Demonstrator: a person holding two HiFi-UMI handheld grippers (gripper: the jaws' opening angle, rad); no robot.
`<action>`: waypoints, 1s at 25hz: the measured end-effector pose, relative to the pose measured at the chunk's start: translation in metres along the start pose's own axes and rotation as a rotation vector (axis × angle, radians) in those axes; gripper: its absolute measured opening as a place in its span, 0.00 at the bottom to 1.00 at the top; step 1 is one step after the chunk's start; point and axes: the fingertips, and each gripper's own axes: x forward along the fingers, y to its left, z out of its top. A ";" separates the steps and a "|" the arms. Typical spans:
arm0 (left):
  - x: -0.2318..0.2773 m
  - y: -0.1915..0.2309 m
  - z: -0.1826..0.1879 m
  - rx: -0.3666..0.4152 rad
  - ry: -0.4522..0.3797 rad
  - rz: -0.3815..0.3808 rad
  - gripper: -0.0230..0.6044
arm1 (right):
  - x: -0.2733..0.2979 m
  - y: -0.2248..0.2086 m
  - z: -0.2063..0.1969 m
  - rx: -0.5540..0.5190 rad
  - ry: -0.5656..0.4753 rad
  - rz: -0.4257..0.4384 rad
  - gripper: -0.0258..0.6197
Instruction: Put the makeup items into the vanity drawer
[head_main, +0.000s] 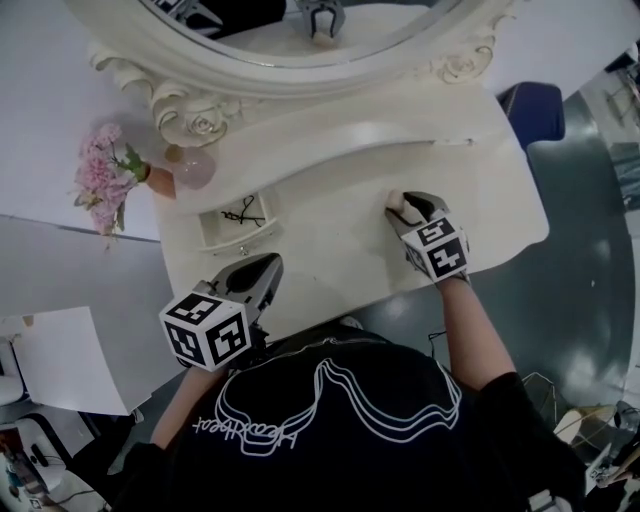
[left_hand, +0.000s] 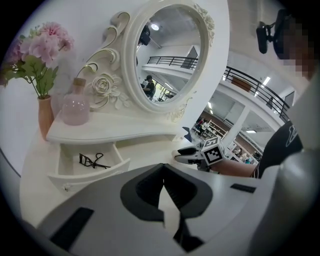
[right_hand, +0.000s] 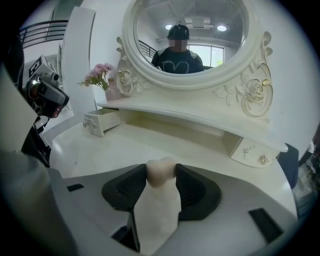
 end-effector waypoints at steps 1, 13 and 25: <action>-0.002 0.000 0.000 -0.002 -0.004 0.001 0.04 | -0.002 0.006 0.006 -0.001 -0.015 0.012 0.33; -0.032 0.016 -0.008 -0.064 -0.080 0.051 0.04 | -0.020 0.094 0.090 -0.116 -0.150 0.208 0.33; -0.077 0.047 -0.016 -0.148 -0.176 0.121 0.04 | -0.008 0.189 0.159 -0.293 -0.205 0.382 0.34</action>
